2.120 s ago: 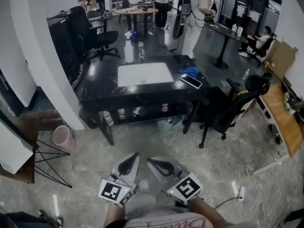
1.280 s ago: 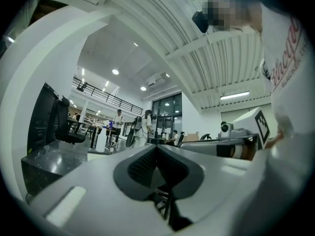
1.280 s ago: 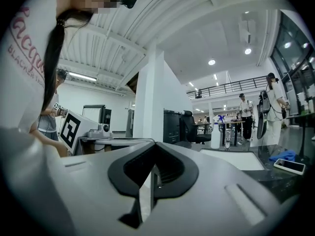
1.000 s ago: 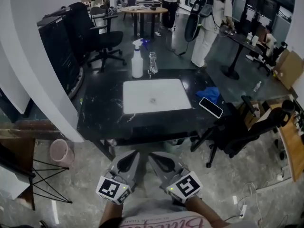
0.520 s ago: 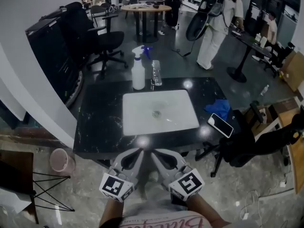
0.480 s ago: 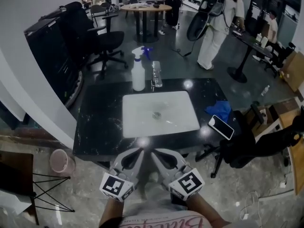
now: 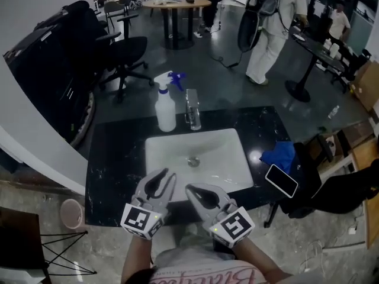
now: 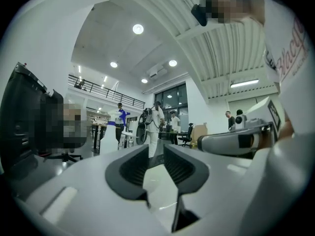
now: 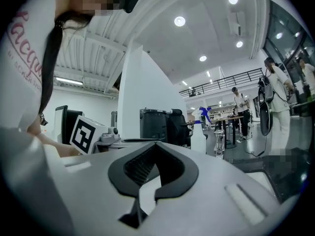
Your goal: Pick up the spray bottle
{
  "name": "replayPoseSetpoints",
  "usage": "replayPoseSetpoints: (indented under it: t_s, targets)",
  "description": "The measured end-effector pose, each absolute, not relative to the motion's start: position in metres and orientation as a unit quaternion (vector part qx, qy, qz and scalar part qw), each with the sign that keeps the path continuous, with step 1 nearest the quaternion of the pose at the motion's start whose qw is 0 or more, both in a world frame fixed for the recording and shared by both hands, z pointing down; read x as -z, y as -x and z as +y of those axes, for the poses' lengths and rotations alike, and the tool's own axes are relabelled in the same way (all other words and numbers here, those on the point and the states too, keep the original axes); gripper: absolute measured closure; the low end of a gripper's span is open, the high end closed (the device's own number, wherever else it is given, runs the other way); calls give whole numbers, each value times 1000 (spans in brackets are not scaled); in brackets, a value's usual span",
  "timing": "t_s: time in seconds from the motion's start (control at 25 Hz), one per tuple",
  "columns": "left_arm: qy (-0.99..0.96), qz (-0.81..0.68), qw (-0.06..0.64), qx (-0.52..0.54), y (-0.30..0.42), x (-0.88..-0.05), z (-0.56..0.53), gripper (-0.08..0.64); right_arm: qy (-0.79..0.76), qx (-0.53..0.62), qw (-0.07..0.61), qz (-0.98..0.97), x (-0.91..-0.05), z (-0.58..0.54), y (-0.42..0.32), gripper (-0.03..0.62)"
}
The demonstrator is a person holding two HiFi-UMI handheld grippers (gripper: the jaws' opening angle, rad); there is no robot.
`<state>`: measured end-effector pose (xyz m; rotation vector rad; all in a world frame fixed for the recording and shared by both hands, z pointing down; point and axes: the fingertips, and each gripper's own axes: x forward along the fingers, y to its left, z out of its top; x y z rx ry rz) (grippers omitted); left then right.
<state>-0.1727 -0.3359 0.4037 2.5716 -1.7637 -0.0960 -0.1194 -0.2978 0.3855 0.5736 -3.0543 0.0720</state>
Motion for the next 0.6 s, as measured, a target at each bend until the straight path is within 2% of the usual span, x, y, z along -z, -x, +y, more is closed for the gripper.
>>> replayPoseSetpoints:
  t_s: [0.12,0.28,0.52,0.6]
  targets:
    - [-811,-584,6,27,194,-408,-364,444,-176,-21,26,-984,-390,-310,130,591]
    - [-796,-606,-1,11,220,-415,-403,317,-173,-26,36,-984,-396,-321,138,591]
    - [-797,-604,3,-16,244,-429,-454,206,-183,-33,46,-982,-402,-340,148,591]
    - [-798,-602,8,-19,249,-436,-469,141,-186,-33,49,-981,-403,-347,153,591]
